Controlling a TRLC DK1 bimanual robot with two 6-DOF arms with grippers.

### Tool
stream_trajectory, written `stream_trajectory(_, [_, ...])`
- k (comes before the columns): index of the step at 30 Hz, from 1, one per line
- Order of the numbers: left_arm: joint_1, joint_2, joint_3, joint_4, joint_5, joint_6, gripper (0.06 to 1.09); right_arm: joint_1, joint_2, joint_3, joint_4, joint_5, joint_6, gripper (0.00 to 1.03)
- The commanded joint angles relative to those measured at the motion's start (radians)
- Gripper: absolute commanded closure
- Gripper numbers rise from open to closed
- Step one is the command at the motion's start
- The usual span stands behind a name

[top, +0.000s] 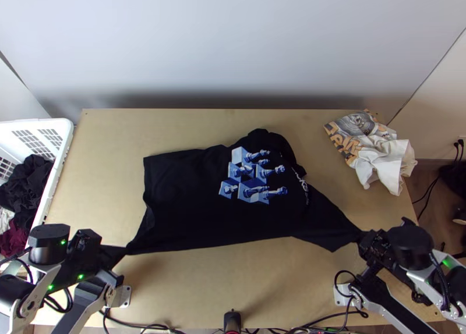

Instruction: Fold the t-shirt

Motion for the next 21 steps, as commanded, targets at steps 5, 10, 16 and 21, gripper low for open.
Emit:
stream_trajectory(5, [-0.121,0.049,0.055,-0.091,-0.033,0.002,1.05,0.02,0.0,-0.015,-0.101,-0.085,-0.029,1.0])
stream_trajectory(10, [-0.08,0.078,0.054,-0.047,-0.033,0.008,1.05,0.026,0.013,-0.013,-0.061,-0.094,-0.039,1.0])
stream_trajectory(16, [-0.031,0.08,0.118,-0.025,-0.031,0.027,1.05,0.025,0.002,0.067,0.037,-0.091,-0.035,1.0])
stream_trajectory(21, [-0.001,0.106,0.256,0.01,-0.033,0.034,1.05,-0.017,0.019,0.206,0.196,-0.047,-0.089,1.0])
